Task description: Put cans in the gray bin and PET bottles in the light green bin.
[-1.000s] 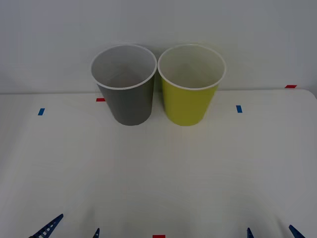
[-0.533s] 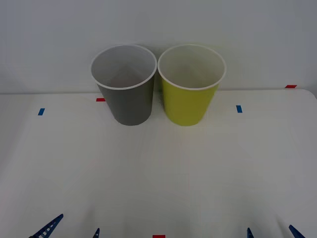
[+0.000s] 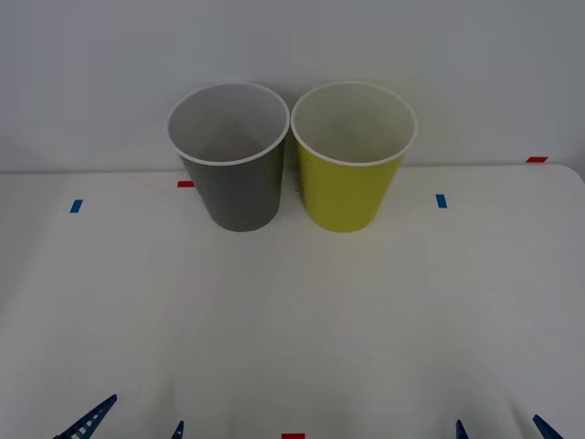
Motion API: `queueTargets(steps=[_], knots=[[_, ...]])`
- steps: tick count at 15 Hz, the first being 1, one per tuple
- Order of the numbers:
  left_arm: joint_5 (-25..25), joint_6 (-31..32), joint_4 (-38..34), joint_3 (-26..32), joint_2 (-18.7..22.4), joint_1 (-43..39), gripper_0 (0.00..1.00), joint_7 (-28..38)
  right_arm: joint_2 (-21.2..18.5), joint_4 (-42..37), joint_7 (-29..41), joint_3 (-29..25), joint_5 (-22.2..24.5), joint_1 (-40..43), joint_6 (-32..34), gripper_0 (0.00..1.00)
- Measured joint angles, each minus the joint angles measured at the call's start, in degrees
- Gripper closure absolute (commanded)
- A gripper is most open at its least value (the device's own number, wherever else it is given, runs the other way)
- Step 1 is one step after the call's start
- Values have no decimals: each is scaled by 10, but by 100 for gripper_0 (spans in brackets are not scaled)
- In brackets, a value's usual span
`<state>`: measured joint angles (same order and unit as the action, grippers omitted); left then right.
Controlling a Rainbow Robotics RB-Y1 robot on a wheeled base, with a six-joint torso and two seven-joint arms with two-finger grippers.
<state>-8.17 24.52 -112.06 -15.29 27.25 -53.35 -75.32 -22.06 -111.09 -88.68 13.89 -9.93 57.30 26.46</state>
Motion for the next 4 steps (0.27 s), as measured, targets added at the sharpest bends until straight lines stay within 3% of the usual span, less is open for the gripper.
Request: queueTargets(steps=[4], knots=[[0, 0, 0, 0, 0, 0, 0, 0, 0, 0, 0, 0, 0, 0, 0, 0]])
